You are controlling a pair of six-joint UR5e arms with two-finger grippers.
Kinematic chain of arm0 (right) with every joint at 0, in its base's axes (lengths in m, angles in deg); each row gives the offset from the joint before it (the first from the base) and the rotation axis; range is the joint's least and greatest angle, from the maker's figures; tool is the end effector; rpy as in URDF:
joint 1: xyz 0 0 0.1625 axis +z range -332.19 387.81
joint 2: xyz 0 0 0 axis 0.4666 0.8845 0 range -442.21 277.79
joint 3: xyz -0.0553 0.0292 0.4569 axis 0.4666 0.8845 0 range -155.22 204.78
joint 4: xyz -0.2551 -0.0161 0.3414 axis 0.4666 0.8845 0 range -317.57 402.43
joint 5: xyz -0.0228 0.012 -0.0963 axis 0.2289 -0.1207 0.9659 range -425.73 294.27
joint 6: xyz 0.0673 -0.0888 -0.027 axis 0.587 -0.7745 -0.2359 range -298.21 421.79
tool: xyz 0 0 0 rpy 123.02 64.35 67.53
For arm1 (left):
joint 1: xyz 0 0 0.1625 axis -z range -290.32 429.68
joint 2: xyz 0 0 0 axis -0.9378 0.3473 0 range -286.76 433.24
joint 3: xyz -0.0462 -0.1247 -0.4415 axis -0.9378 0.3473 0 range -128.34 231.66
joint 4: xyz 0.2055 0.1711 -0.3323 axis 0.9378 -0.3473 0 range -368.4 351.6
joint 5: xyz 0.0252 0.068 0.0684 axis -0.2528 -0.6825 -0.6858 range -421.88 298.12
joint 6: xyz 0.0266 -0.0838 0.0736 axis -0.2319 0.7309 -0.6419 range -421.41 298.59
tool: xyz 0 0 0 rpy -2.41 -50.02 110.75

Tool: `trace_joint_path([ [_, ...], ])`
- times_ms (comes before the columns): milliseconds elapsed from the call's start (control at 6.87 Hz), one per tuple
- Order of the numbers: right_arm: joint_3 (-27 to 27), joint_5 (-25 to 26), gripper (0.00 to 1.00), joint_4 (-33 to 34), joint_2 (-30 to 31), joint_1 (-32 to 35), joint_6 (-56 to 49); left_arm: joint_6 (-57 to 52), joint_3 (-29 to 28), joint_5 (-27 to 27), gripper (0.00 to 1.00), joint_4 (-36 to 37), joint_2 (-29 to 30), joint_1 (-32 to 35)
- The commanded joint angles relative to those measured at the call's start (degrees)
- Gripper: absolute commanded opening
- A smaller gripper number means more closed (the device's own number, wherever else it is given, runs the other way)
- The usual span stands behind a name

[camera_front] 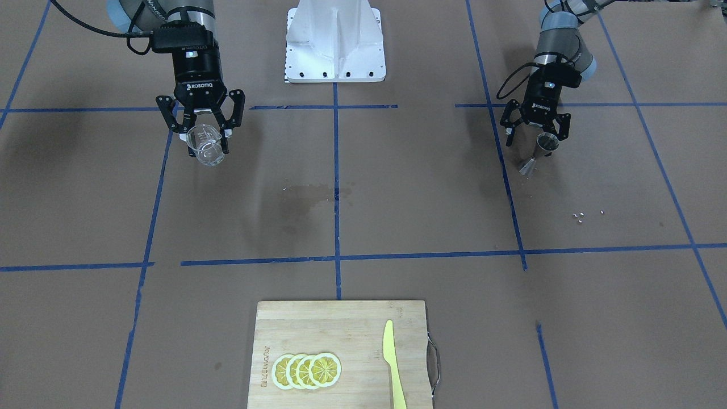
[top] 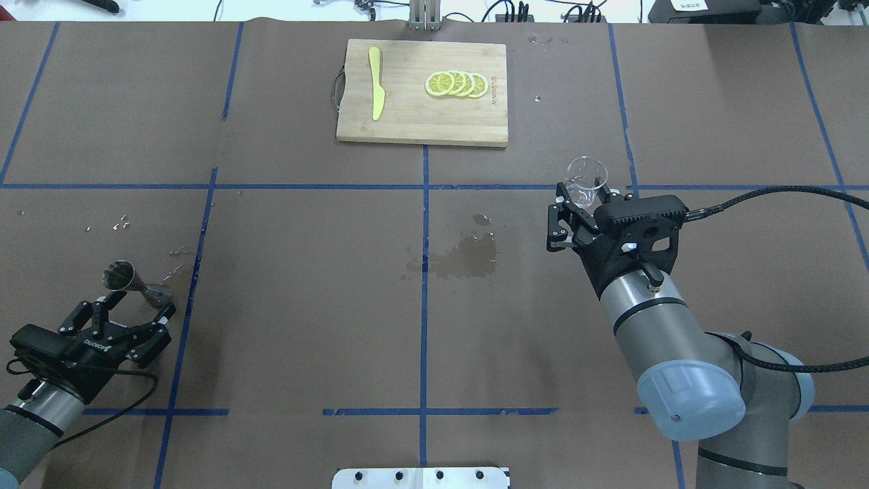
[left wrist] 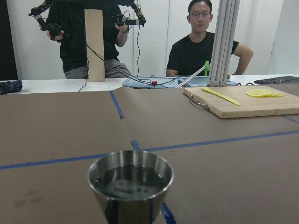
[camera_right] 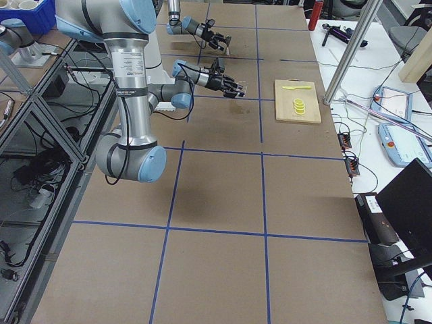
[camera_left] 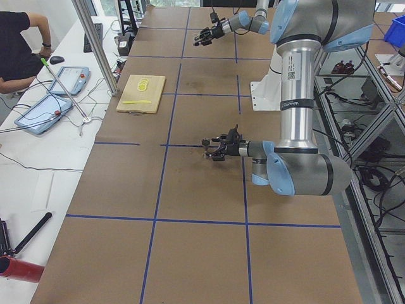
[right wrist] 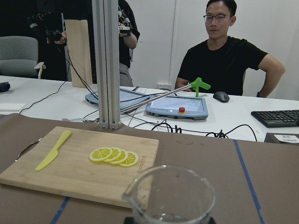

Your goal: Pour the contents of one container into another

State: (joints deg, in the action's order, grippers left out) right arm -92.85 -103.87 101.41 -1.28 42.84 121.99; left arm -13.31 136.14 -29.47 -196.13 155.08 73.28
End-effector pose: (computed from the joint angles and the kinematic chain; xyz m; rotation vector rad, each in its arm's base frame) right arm -0.4258 -0.3456 0.3104 1.1414 -0.7041 0.3157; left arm 0.3845 -0.2547 0.6220 1.2306 0.8898 -0.2012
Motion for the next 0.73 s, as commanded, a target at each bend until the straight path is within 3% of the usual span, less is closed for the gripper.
trace_joint_path([
  [0, -0.1, 0.0, 0.00, 0.1, 0.0, 0.0, 0.0, 0.1, 1.8, 4.2, 1.00, 0.3, -3.1, 0.3],
  [146, -0.1, 0.0, 0.00, 0.1, 0.0, 0.0, 0.0, 0.1, 6.3, 7.1, 1.00, 0.6, -7.6, 0.3],
  [582, 0.0, 0.0, 0.00, 0.1, 0.0, 0.0, -0.1, 0.1, 7.5, 18.3, 1.00, 2.8, -13.0, 0.4],
])
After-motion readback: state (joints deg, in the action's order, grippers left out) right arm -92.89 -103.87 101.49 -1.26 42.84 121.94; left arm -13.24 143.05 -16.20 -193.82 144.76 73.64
